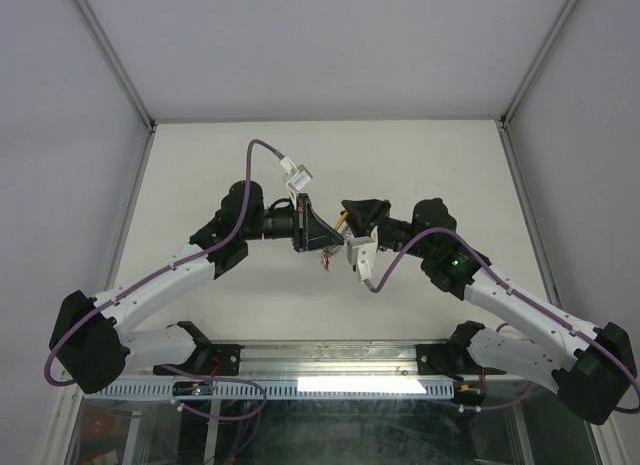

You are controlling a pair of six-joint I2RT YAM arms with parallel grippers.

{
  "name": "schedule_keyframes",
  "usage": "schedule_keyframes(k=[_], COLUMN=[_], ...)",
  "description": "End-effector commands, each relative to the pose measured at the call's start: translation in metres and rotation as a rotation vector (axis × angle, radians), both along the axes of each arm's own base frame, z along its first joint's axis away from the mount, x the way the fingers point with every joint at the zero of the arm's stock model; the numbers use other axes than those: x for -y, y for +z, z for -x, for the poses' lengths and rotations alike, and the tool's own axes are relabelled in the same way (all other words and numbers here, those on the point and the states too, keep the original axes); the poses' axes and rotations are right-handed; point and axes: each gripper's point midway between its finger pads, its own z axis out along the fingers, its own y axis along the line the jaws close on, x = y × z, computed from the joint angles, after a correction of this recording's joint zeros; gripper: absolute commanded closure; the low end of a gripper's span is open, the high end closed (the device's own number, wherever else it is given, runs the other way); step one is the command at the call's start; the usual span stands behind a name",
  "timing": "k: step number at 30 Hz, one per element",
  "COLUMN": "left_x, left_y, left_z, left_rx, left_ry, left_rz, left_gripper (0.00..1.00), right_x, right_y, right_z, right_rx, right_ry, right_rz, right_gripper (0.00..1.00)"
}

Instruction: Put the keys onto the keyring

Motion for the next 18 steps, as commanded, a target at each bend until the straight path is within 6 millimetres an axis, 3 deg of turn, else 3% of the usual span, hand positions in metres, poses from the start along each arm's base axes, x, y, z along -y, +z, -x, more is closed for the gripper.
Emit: schedule_keyframes(k=[1,2,4,6,9,13,14,18], left_x=[0.003,0.003,0.002,-0.002,-0.011,-0.027,-0.032,-0.048], left_y=[0.038,0.039,0.044,0.051,0.064,0.081,0.086,0.096], left_z=[-0.002,-0.002,-0.002,-0.003,-0.009,-0.016,-0.017,-0.017], left_rx=[0.089,0.094,0.120,0.174,0.258,0.376,0.404,0.485], left_ry=[-0.017,-0.019,-0.018,0.003,0.075,0.183,0.208,0.281], left_rz=[0.089,0.094,0.104,0.116,0.129,0.140,0.143,0.138], left_gripper=[1.00,0.99,0.84,0.68,0.50,0.43,0.42,0.41], right_x=[-0.004,-0.005,-0.003,0.002,0.004,0.011,0.016,0.022], right_y=[0.048,0.048,0.051,0.055,0.056,0.043,0.032,0.019], right_z=[0.000,0.000,-0.001,-0.004,-0.002,0.003,0.003,0.008], right_rx=[0.075,0.048,-0.054,-0.207,-0.236,-0.263,-0.524,-0.706], right_ry=[0.006,0.005,-0.024,-0.085,-0.093,-0.111,-0.199,-0.270], right_rz=[-0.108,-0.121,-0.181,-0.252,-0.222,-0.227,-0.364,-0.443], right_gripper=[0.81,0.90,1.00,1.00,1.00,1.00,1.00,1.00])
